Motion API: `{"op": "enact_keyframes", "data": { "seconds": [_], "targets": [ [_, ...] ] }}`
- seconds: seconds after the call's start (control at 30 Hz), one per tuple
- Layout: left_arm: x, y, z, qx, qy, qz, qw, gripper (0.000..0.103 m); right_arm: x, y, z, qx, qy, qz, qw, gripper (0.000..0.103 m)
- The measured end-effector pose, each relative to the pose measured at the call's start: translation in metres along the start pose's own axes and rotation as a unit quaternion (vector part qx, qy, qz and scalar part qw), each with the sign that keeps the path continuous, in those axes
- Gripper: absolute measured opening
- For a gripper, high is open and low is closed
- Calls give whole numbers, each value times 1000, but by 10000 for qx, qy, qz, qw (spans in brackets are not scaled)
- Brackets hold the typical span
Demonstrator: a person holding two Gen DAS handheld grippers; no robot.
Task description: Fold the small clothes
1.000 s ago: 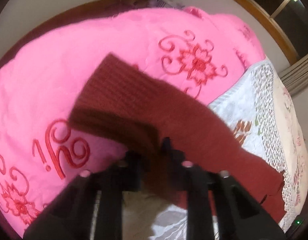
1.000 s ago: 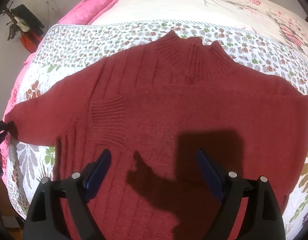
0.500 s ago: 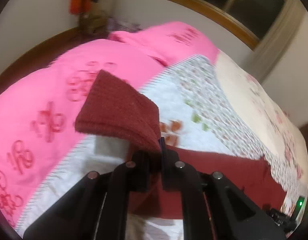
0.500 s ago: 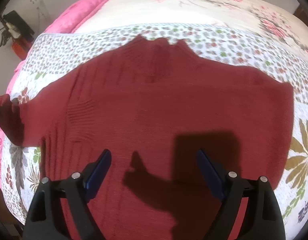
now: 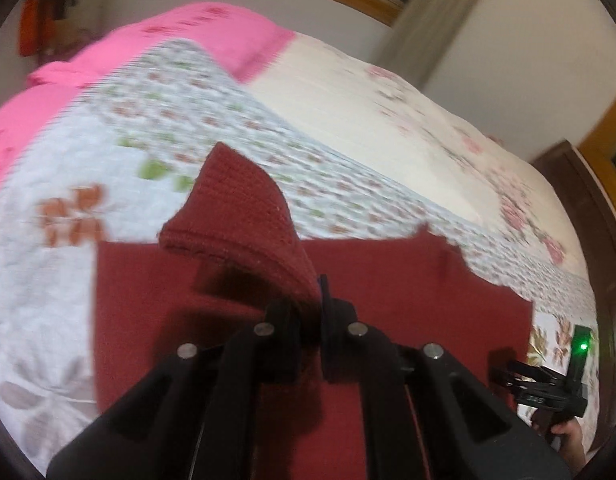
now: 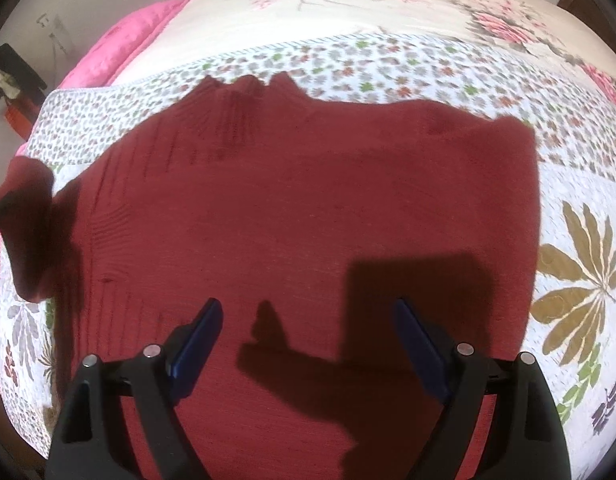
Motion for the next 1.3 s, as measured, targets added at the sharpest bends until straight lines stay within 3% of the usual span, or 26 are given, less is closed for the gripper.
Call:
{"op": "enact_keyframes", "data": {
  "seconds": [0.1,0.3,0.43,0.6,0.7,0.8,0.83,0.9,0.97,1.07,1.3],
  "targets": [
    [-26,10,-25,227,122,-186,9995,5,-11,2,0,-7,19,-58,10000,87],
    [-54,47,-76,1056,256,-566,9925,8,-30,5,-6,76,1,-231,9997,87],
    [-69,79,-93,1755,676,-944,9776,28,-39,8,-12,157,-55,-344,9993,87],
    [-76,89,-64,1762,1349,-1120,9686,41,-36,8,-7,107,-127,-342,9993,87],
    [-52,75,-46,1468,933,-1092,9787,48,-17,1,1,22,-463,-236,9986,87],
    [-6,51,-35,1151,-19,-924,9890,48,10,-9,3,15,-809,-102,9967,87],
    [12,44,-34,1116,-476,-859,9889,48,24,-13,1,35,-955,-24,9954,87],
    [39,35,-36,1172,-1042,-738,9849,48,46,-22,-3,83,-1094,113,9939,86],
    [59,34,-41,1290,-1156,-564,9833,48,70,-28,-10,136,-1190,314,9923,86],
    [81,44,-65,1655,-980,-127,9812,48,94,-33,-20,263,-1305,427,9902,83],
    [84,44,-54,1556,-755,24,9849,47,132,-42,-34,520,-1563,565,9847,79]
  ]
}}
Point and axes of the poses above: each gripper's, at about its wrist camera, not at the fingertips, and z roughly against the way its jaws point, x to its left, y to its underside, the point moved 7 cm from there along -z, roughly the way its jaws point, and after that the axes turned 4 degrees about x, right-handed, at the moved point
